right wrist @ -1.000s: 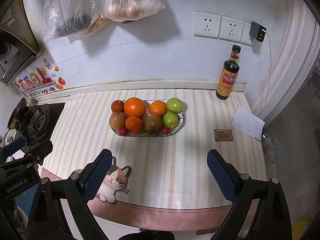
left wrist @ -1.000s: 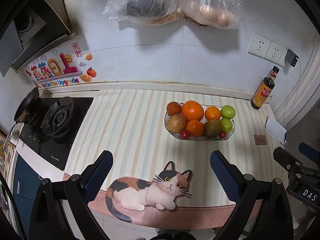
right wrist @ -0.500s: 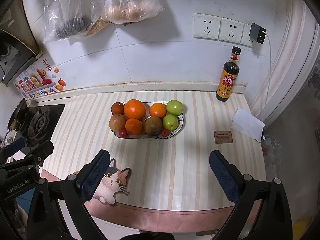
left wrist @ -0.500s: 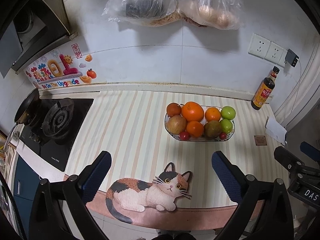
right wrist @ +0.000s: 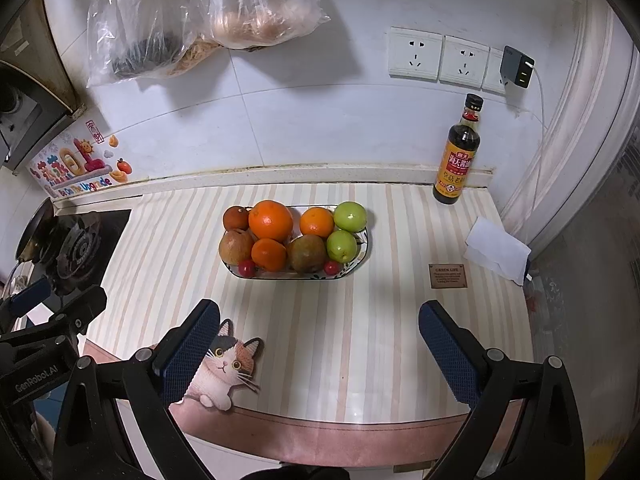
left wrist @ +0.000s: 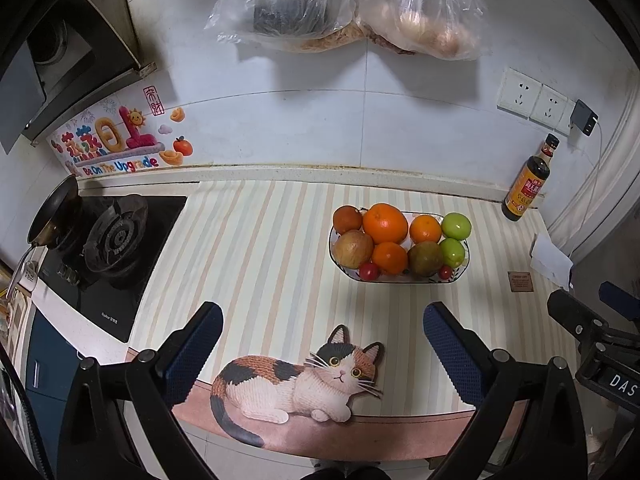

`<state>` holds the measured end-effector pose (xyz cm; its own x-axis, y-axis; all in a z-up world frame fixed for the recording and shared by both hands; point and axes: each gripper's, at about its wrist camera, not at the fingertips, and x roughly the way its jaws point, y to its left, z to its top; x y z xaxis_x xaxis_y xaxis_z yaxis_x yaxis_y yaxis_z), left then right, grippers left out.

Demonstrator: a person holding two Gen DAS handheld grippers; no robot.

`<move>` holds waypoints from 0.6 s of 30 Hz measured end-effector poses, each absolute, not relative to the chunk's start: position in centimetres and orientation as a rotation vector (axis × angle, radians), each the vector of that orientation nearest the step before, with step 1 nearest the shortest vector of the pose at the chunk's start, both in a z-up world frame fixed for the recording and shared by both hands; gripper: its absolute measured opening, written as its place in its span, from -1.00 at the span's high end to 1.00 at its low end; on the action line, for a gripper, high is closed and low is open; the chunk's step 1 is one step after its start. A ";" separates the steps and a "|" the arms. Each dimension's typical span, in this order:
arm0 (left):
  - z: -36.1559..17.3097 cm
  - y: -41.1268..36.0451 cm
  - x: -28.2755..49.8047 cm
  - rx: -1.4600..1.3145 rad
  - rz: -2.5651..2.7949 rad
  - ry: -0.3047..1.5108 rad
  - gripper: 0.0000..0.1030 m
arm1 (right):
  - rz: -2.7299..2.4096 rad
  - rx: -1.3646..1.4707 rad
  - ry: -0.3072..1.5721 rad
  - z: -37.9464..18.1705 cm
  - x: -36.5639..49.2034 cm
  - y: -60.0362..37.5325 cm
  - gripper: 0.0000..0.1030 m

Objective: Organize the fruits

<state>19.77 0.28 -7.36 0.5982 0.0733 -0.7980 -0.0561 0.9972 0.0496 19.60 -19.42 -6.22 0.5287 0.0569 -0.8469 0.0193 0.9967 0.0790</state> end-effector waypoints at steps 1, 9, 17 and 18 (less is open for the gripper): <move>-7.4 0.3 19.8 0.021 0.074 0.926 -1.00 | 0.022 0.082 1.015 -6.2 19.6 -19.4 -0.97; -7.4 0.4 19.9 0.020 0.075 0.932 -1.00 | 0.027 0.075 1.023 -6.5 19.8 -19.0 -0.97; -7.5 0.4 19.9 0.017 0.075 0.931 -1.00 | 0.028 0.069 1.028 -6.7 19.9 -18.9 -0.97; -7.5 0.4 19.9 0.017 0.074 0.931 -1.00 | 0.028 0.068 1.027 -6.7 19.9 -18.9 -0.97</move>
<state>19.90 0.40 -7.54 0.5947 0.0713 -0.8007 -0.0569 0.9973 0.0465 19.89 -18.88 -6.69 0.5173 0.0553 -0.8540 0.0087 0.9975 0.0699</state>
